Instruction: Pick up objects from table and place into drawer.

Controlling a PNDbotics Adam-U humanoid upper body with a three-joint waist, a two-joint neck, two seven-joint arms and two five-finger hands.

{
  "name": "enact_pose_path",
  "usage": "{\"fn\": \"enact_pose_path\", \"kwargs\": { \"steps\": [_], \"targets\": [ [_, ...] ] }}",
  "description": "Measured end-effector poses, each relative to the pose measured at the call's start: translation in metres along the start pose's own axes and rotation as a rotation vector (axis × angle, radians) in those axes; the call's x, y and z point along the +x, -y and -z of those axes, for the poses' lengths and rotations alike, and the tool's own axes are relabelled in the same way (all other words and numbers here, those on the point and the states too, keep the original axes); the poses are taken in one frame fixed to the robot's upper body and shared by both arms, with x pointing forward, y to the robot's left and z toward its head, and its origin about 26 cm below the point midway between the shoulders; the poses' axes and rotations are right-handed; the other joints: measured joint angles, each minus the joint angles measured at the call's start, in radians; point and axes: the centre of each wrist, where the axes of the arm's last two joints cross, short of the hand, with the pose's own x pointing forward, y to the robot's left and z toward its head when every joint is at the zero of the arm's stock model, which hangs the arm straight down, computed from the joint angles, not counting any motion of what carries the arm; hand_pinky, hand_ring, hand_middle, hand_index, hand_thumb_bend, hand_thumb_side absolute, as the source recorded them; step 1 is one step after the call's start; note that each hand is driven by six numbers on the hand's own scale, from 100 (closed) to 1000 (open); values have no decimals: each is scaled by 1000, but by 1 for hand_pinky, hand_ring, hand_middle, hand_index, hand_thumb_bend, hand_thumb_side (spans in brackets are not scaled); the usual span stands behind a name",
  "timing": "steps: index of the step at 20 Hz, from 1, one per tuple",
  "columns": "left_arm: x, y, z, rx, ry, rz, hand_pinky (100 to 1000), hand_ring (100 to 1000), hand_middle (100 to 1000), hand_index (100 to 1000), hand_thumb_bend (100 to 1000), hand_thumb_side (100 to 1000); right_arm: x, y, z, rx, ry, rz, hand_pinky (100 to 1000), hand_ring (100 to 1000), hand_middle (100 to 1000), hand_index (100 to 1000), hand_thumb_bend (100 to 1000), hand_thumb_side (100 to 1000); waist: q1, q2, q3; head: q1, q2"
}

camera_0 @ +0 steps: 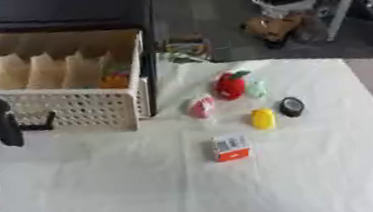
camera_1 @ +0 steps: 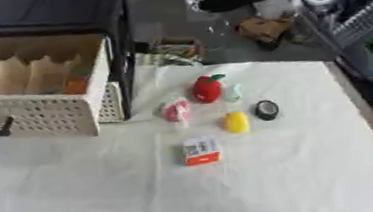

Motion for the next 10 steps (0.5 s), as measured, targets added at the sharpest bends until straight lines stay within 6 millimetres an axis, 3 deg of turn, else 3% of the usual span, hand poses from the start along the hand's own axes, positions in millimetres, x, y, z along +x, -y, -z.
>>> {"fn": "enact_pose_path", "kwargs": {
  "steps": [10],
  "targets": [
    [3,6,7,-24,11,-21,226,241,424,781,100,672,13,-28,40,-35,8,10,388,358,367,453,100,130,-8,13,37,-32,-14]
  ]
}}
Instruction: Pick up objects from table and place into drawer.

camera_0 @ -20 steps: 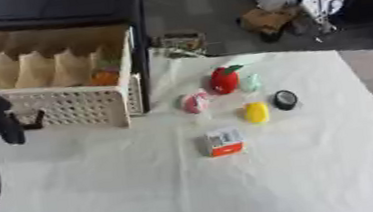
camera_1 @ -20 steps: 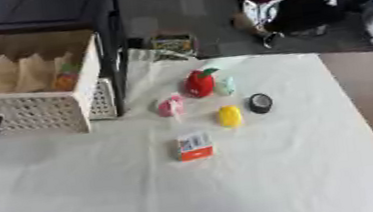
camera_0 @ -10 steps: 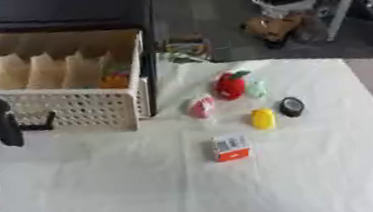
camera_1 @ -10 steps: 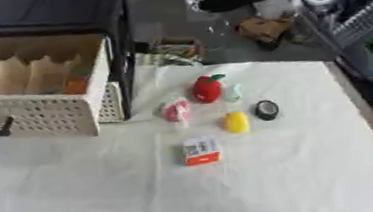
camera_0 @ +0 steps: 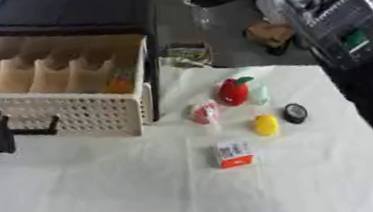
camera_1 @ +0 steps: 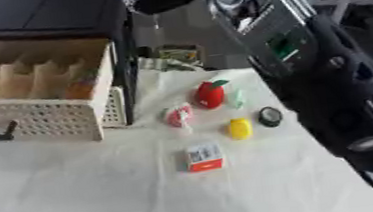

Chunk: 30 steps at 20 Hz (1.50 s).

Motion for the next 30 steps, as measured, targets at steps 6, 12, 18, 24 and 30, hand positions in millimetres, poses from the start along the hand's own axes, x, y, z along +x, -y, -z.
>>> {"fn": "enact_pose_path", "kwargs": {
  "steps": [6,12,18,24,30],
  "targets": [
    [1,3,2,-5,1,-11,226,239,424,780,100,672,6,-22,15,-4,0,-2,387,357,366,452,100,129,-2,6,19,-13,-7],
    [1,5,2,-10,0,-20,226,239,424,779,100,672,10,-43,27,2,-13,-13,386,358,366,452,100,126,-3,13,34,-30,-9],
    [1,8,4,-21,-1,-26,226,239,424,779,100,672,15,-56,36,-15,-6,-50,386,361,369,453,100,129,-15,24,45,-38,-18],
    [3,12,7,-37,7,-41,226,238,423,778,100,672,29,-65,46,-36,24,-62,380,356,365,450,100,129,-35,38,78,-52,-36],
    [4,15,10,-54,8,-49,226,238,423,777,100,672,35,-76,53,-60,17,-78,430,396,422,501,100,212,-49,49,94,-63,-53]
  ]
}}
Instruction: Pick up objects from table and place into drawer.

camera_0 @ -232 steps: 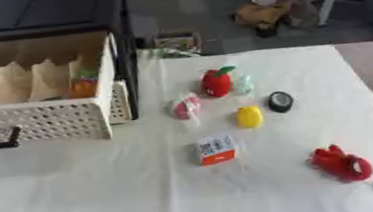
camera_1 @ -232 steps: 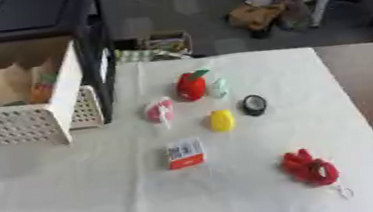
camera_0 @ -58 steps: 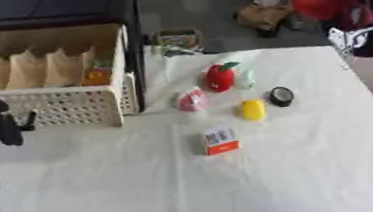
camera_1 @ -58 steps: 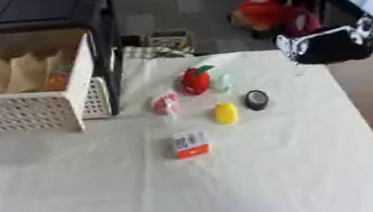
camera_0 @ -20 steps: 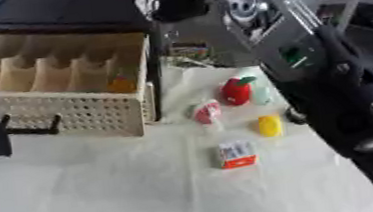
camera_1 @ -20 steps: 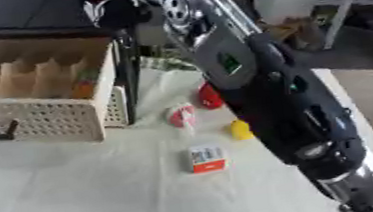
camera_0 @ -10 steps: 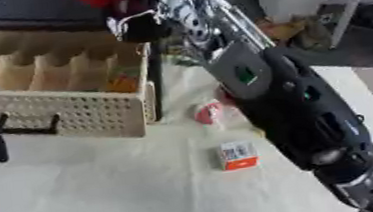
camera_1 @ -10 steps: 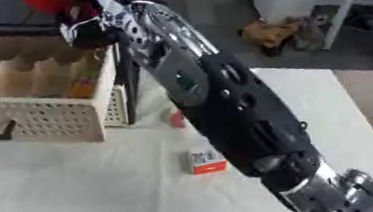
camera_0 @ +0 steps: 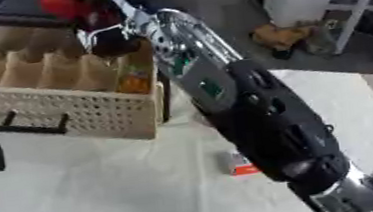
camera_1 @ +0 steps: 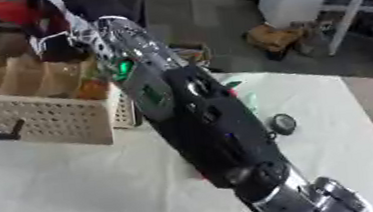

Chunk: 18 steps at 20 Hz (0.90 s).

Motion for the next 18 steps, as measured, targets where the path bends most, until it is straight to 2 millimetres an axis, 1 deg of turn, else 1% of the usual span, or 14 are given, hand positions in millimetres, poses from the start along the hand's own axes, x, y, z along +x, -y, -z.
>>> {"fn": "enact_pose_path", "kwargs": {
  "steps": [1,2,3,4,5,6,7,8,9,10,13,18],
  "targets": [
    [0,1,0,-1,-2,-2,226,237,423,777,100,672,0,-2,0,-2,-4,-4,446,407,436,516,100,249,-2,0,0,-1,-1],
    [0,1,0,-1,-3,-5,226,237,423,777,100,672,-1,-4,1,-3,-8,-8,476,426,459,547,152,344,-3,0,0,-1,-2],
    [0,2,0,-4,-4,-6,226,237,423,777,100,672,-2,-6,1,-5,-14,-14,476,426,459,547,152,344,-3,1,0,-1,-3],
    [0,2,0,-6,-6,-7,227,238,423,777,100,672,-4,-7,1,-6,-20,-19,514,457,492,593,253,470,-3,1,0,-1,-4],
    [0,2,0,-8,-7,-7,227,238,423,777,100,672,-5,-8,1,-7,-24,-25,524,465,501,607,275,496,-3,2,0,-1,-6],
    [0,2,0,-9,-8,-7,227,238,423,777,100,672,-6,-9,2,-6,-28,-31,556,495,537,654,336,564,-4,3,0,-1,-8],
    [0,2,0,-9,-8,-7,227,238,423,777,100,672,-6,-9,2,-7,-29,-35,562,502,544,665,350,575,-4,3,0,0,-8],
    [0,2,0,-9,-8,-7,226,237,423,777,100,672,-6,-9,2,-8,-29,-39,587,527,572,702,394,605,-4,3,0,0,-8],
    [0,2,0,-9,-8,-7,226,238,423,777,100,662,-6,-9,2,-6,-29,-40,599,542,589,720,398,661,-4,3,0,1,-8],
    [0,2,0,-9,-8,-7,226,237,423,777,100,672,-6,-9,2,-4,-28,-41,607,553,599,730,415,619,-4,3,-1,2,-8],
    [0,3,0,-9,-8,-8,226,236,423,776,100,672,-5,-8,1,3,-24,-41,621,572,619,751,435,625,-3,3,-1,5,-7],
    [-1,3,0,-10,-9,-8,225,234,422,776,100,672,-1,-1,1,-13,-18,-25,608,550,593,732,427,605,-1,4,-7,7,-6]
  ]
}}
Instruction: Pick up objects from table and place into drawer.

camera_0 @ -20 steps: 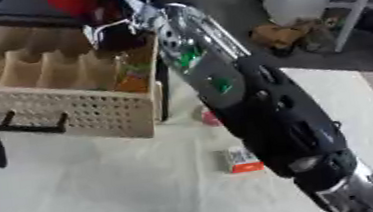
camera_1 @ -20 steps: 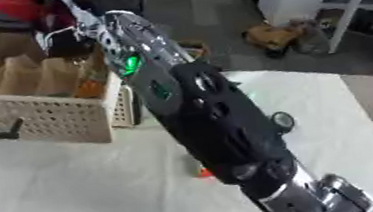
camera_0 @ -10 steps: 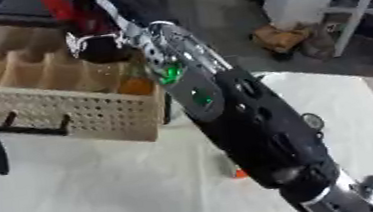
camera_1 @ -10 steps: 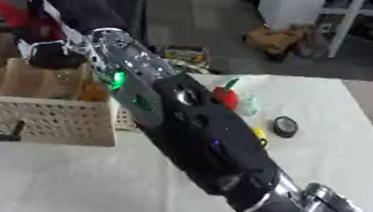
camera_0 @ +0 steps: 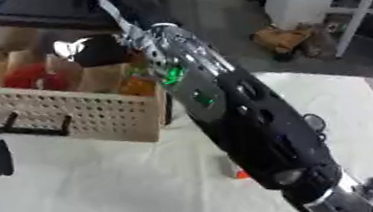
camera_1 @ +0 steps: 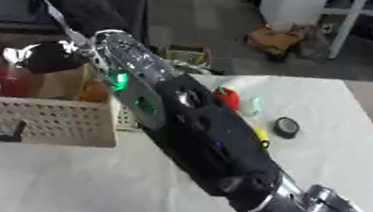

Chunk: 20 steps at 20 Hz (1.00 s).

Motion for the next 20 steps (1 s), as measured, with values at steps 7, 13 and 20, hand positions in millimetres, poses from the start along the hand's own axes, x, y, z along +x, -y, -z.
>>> {"fn": "enact_pose_path", "kwargs": {
  "steps": [7,13,20],
  "targets": [
    [-1,0,-3,7,-7,-1,225,234,422,777,100,672,3,57,-13,-176,17,127,597,536,572,713,393,604,12,1,-22,28,9],
    [-3,-2,-5,19,-10,5,224,232,422,777,100,672,-7,102,-41,-274,21,192,597,536,567,709,380,593,35,-5,-47,55,26],
    [-4,-4,-9,35,-12,15,222,229,423,777,100,672,-24,129,-74,-332,-29,254,593,535,565,704,370,579,70,-13,-78,77,44]
  ]
}}
